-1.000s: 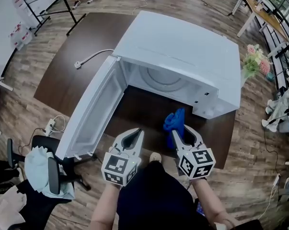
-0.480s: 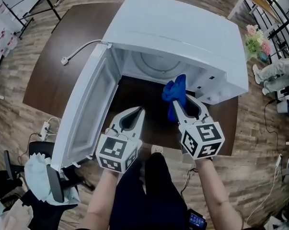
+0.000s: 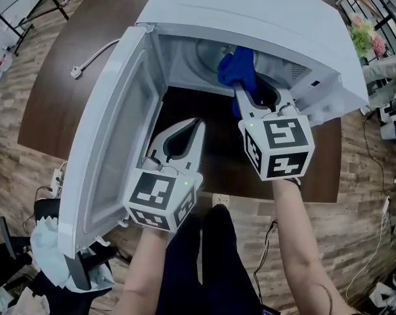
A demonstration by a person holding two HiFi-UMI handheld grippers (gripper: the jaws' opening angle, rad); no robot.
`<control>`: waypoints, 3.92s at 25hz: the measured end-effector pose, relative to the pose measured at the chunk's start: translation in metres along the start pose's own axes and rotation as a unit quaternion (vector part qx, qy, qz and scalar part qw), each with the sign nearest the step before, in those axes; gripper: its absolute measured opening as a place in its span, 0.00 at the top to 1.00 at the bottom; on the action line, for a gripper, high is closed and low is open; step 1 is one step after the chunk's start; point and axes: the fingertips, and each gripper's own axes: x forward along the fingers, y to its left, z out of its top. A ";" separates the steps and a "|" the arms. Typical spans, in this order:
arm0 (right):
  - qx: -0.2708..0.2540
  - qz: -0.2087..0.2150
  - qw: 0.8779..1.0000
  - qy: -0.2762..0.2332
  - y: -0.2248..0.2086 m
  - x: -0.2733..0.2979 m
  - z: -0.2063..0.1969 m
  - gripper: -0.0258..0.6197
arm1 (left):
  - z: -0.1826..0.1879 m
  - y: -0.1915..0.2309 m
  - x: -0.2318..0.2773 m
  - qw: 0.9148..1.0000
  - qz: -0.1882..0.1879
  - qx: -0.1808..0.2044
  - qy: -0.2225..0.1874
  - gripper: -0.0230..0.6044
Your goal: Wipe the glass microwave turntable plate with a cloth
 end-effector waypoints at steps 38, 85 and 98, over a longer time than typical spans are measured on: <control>-0.503 0.001 0.858 0.104 -0.017 0.220 -0.007 0.82 | -0.013 0.032 0.019 0.997 0.028 0.047 -0.047 0.95; -0.550 -0.145 0.796 0.206 -0.095 0.172 -0.010 0.83 | -0.020 0.016 0.017 0.998 0.002 0.062 -0.016 0.95; -0.538 -0.053 0.838 0.080 0.015 0.157 0.021 0.82 | -0.022 0.014 0.012 0.998 0.012 0.059 -0.013 0.95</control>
